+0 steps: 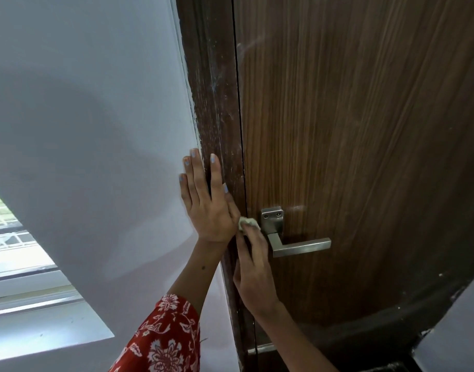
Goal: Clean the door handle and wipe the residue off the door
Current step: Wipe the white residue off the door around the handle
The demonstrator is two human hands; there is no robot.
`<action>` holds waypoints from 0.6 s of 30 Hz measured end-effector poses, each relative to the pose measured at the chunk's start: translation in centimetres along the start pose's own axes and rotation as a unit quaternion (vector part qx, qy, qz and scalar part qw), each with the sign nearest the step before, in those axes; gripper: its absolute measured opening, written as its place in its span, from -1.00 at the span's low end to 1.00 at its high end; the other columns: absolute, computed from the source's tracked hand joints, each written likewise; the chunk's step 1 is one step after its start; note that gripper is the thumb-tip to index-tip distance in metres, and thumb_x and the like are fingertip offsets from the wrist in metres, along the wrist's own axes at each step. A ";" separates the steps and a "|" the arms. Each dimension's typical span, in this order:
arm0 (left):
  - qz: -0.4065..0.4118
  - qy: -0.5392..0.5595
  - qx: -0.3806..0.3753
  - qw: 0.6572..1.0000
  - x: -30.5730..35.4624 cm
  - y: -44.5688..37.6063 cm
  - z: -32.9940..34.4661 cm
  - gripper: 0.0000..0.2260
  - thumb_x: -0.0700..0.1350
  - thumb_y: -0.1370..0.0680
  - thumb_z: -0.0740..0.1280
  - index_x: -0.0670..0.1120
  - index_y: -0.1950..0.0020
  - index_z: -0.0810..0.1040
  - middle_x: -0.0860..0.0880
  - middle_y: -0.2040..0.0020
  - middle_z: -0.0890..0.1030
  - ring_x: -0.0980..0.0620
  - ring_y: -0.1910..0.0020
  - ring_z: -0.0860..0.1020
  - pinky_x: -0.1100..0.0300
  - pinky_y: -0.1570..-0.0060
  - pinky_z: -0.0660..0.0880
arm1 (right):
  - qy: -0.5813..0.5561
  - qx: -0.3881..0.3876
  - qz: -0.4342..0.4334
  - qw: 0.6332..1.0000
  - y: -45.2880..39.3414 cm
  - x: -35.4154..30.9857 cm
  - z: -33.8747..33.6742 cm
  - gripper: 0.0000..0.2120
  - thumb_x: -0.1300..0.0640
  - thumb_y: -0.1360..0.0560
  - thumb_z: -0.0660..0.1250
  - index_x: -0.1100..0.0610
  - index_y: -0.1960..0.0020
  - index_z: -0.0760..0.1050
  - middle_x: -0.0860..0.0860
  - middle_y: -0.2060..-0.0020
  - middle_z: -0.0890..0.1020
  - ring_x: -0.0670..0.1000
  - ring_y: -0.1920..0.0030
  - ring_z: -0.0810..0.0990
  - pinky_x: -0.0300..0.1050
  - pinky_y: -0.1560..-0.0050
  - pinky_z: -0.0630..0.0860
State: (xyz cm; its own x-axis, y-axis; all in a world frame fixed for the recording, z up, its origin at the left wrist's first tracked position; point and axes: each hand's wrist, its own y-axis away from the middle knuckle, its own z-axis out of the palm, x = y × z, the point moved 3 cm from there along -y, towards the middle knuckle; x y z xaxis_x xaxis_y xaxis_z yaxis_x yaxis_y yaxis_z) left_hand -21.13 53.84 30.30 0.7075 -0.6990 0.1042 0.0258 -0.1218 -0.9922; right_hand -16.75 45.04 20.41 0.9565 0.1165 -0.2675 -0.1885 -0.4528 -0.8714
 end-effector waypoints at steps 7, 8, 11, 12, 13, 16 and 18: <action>0.004 -0.001 -0.013 1.000 0.1 -0.1 0.0 -0.54 -0.19 -0.60 0.09 -0.16 -0.51 0.17 -0.29 -0.44 0.29 -0.22 -0.50 0.16 -0.03 -0.50 0.05 | -0.010 -0.127 -0.034 0.991 5.8 4.3 0.3 -0.57 0.33 -0.33 0.44 0.28 -0.19 0.53 0.14 -0.20 0.51 0.05 -0.21 0.47 -0.10 -0.20 0.47; 0.002 0.001 -0.014 1.000 0.1 -0.1 -0.1 -0.54 -0.19 -0.60 0.08 -0.16 -0.50 0.18 -0.30 -0.44 0.29 -0.23 -0.49 0.17 -0.03 -0.50 0.05 | -0.015 -0.125 -0.022 0.992 6.0 5.0 0.1 -0.57 0.35 -0.30 0.47 0.27 -0.17 0.55 0.15 -0.15 0.57 0.05 -0.17 0.52 -0.12 -0.18 0.49; -0.008 0.018 -0.025 0.999 0.3 -0.1 -0.5 -0.55 -0.20 -0.59 0.08 -0.18 -0.49 0.18 -0.33 -0.43 0.31 -0.24 -0.48 0.18 -0.04 -0.50 0.06 | -0.018 -0.114 0.027 0.993 6.3 6.5 -0.6 -0.66 0.36 -0.28 0.49 0.24 -0.05 0.61 0.11 -0.01 0.64 -0.03 0.00 0.60 -0.23 -0.15 0.48; -0.009 0.023 -0.028 0.999 0.5 -0.4 -0.6 -0.56 -0.21 -0.59 0.08 -0.19 -0.48 0.19 -0.34 -0.43 0.32 -0.25 -0.47 0.18 -0.04 -0.49 0.06 | -0.020 -0.111 0.052 0.992 6.3 6.8 -0.8 -0.69 0.37 -0.27 0.50 0.23 -0.01 0.62 0.10 0.03 0.65 -0.04 0.04 0.61 -0.25 -0.12 0.49; -0.014 0.025 -0.033 0.999 0.6 -0.4 -0.8 -0.56 -0.22 -0.58 0.08 -0.19 -0.47 0.19 -0.35 -0.42 0.32 -0.25 -0.47 0.19 -0.04 -0.50 0.05 | -0.027 -0.113 0.084 0.990 6.7 7.1 -0.8 -0.71 0.38 -0.27 0.51 0.23 0.03 0.64 0.09 0.06 0.66 -0.03 0.06 0.63 -0.23 -0.10 0.51; -0.044 0.050 -0.055 0.996 0.6 0.9 -1.3 -0.56 -0.27 -0.58 0.12 -0.20 -0.46 0.19 -0.38 -0.43 0.30 -0.26 -0.47 0.16 -0.01 -0.50 0.03 | -0.055 -0.141 0.194 0.969 8.8 7.8 -0.1 -0.81 0.38 -0.30 0.48 0.21 0.11 0.65 0.09 0.08 0.66 0.00 0.11 0.65 -0.16 0.01 0.59; -0.063 0.077 -0.093 0.991 0.7 4.0 -2.1 -0.54 -0.31 -0.57 0.14 -0.24 -0.47 0.19 -0.37 -0.45 0.26 -0.25 -0.50 0.12 -0.03 -0.51 0.05 | -0.068 -0.191 0.265 0.943 11.5 8.4 0.6 -0.87 0.35 -0.34 0.46 0.19 0.14 0.66 0.08 0.09 0.67 -0.01 0.18 0.66 -0.22 0.10 0.59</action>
State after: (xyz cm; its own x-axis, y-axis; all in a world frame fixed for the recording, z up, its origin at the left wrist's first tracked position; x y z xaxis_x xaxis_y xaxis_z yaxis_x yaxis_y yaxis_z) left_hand -22.06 51.41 26.56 0.5897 -0.7683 0.2491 -0.0342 -0.3319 -0.9427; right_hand -11.06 41.36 7.86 0.7085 -0.1140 -0.6964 -0.5121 -0.7621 -0.3962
